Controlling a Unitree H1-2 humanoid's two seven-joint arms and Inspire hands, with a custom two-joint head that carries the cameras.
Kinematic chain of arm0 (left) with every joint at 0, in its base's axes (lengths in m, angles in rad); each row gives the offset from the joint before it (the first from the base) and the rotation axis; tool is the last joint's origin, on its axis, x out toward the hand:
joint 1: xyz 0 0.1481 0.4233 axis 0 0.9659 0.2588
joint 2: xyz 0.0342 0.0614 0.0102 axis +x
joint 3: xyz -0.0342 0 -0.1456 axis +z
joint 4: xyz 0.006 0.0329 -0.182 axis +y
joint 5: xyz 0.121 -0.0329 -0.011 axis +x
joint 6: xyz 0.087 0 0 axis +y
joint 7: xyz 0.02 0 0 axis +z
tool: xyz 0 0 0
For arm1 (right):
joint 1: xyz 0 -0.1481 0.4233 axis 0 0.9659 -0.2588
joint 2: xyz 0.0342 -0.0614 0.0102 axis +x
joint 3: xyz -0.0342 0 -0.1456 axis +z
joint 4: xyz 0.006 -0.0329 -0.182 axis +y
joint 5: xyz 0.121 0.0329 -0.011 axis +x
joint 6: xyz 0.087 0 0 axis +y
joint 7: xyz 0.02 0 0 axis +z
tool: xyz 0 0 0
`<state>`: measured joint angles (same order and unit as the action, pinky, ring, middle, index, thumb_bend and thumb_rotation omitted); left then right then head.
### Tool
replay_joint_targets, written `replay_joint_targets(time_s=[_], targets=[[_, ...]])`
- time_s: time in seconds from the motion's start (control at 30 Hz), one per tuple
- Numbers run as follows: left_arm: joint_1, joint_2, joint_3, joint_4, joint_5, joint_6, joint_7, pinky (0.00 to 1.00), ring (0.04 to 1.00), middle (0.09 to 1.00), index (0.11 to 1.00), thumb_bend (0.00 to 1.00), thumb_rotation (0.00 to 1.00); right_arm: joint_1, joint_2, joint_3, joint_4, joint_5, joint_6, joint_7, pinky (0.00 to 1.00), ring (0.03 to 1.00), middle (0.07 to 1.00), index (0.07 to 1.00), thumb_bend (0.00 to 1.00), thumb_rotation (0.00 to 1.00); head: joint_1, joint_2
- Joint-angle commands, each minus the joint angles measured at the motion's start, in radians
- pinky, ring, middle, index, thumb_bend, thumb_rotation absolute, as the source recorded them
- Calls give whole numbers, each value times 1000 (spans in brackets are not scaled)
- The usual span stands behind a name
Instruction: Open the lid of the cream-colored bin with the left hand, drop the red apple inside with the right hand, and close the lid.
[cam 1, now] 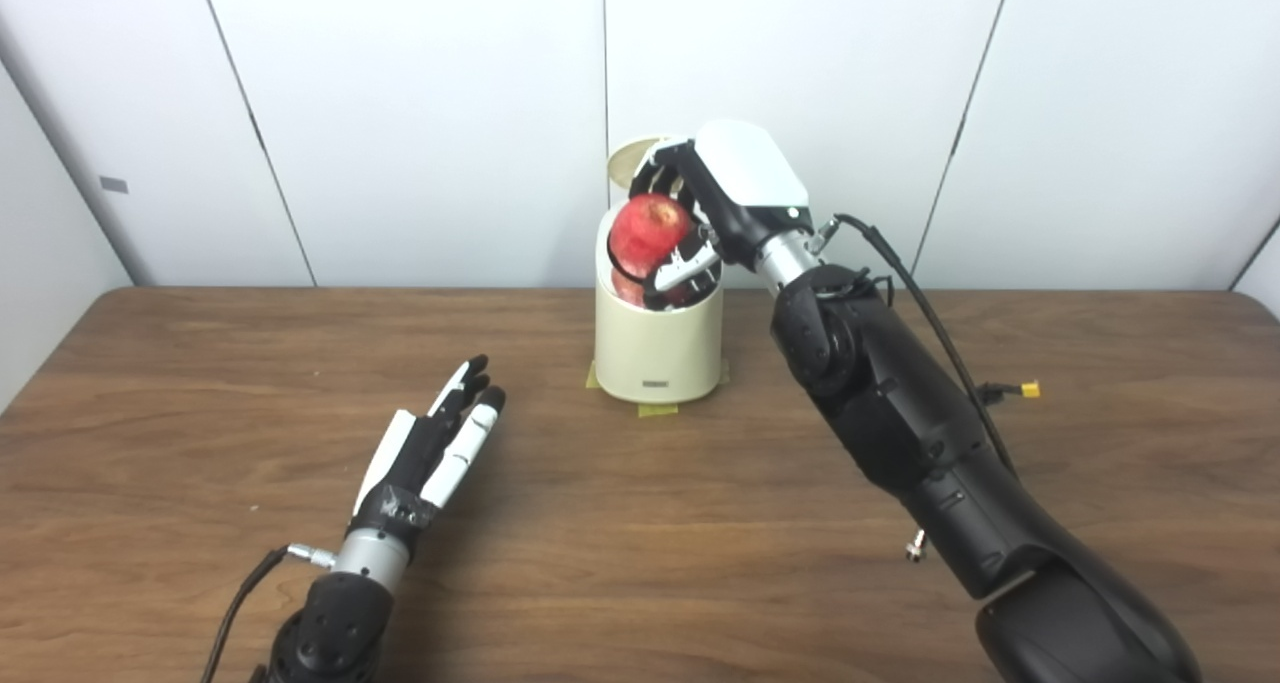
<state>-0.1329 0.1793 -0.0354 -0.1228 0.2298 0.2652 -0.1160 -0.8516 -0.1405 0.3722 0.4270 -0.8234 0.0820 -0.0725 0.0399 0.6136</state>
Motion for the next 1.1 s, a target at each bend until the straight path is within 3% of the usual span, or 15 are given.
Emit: replay_joint_targets(time_s=[0.0,0.57,0.63,0.77,0.83,0.93,1.07], targets=[[-33,14,13,-50,-9,-2,7,1000,992,965,984,636,1000,-56,-23,-6,-36,-16,3,-18,629,666,536,473,525,0,-2,4],[-26,25,17,-52,-16,-2,-2,1000,997,968,984,636,1000,-29,-33,-12,-62,-16,26,-11,665,695,542,472,524,0,-10,9],[-27,27,17,-50,-16,-6,-3,1000,995,968,983,634,1000,-26,-33,-16,-68,-6,27,-3,694,712,652,488,523,104,-11,9],[-27,30,14,-49,-16,-8,-6,1000,998,973,984,634,1000,-24,-33,-15,-80,-4,42,19,748,772,756,495,523,135,-10,13],[-28,32,12,-51,-14,-4,-8,1000,1000,976,989,627,1000,-23,-34,-11,-79,-11,42,20,733,785,787,663,796,109,-10,13],[-28,34,11,-51,-14,-2,-9,1000,999,977,988,626,1000,-23,-36,-11,-78,-9,41,26,722,799,805,744,868,102,-9,15],[-30,36,13,-48,-15,-2,-8,999,996,972,984,626,1000,-24,-35,-13,-71,-8,32,12,716,802,809,763,885,98,-9,14]])
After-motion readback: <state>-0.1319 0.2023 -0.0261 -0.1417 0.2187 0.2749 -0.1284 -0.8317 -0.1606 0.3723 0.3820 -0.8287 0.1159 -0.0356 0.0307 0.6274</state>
